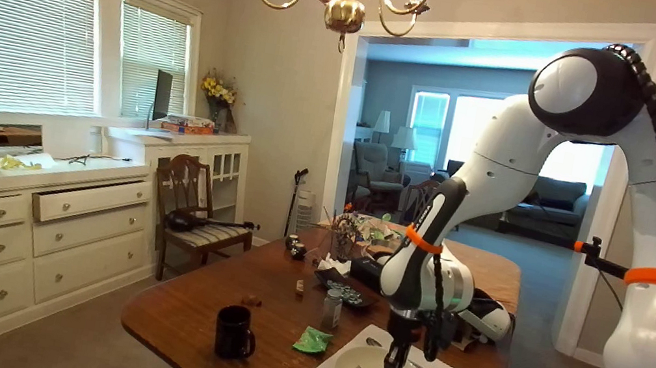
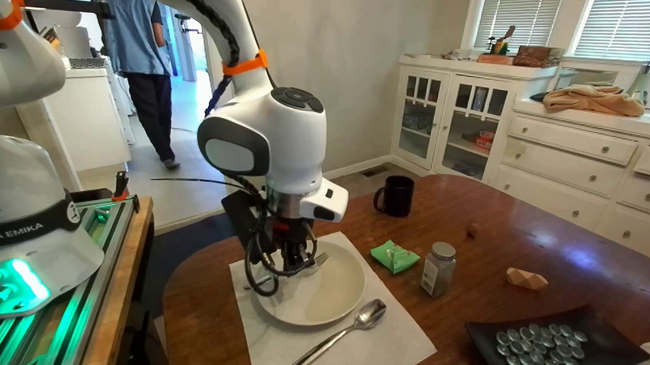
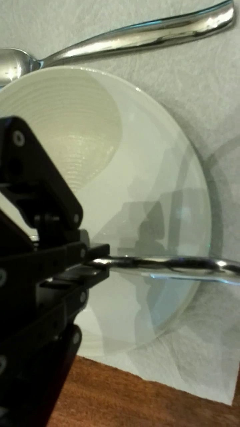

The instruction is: Put the fork, spoon and small bottle on the plate

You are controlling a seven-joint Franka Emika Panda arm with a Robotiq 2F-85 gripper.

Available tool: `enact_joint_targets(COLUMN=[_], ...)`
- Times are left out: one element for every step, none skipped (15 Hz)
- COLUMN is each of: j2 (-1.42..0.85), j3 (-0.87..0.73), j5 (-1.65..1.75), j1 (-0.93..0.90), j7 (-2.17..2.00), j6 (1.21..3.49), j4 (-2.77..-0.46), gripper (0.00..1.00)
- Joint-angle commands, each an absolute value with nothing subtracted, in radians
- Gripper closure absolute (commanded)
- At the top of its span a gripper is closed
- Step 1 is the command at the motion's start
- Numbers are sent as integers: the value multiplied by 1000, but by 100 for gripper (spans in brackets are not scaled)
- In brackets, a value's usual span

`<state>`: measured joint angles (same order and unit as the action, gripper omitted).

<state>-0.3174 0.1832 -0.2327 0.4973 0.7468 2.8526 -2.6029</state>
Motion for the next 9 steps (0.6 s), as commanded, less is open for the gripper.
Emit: enact_joint_targets(j2=[-331,-337,-345,-354,-361,-376,-387,-399,-416], j3=[156,155,154,148,144,137,126,118,111], j5=[-252,-258,-255,-245,-241,-232,-219,-210,-201], j1=[465,464,462,454,449,441,428,416,406], j7=[737,741,750,747,741,734,723,716,711], j6=[2798,2806,2814,2826,2818,2815,2814,2813,2819], j4=[-2575,-2567,-2559,-2550,-2538,-2520,-2508,-2494,-2479], gripper=[97,97,97,97,97,97,97,97,97])
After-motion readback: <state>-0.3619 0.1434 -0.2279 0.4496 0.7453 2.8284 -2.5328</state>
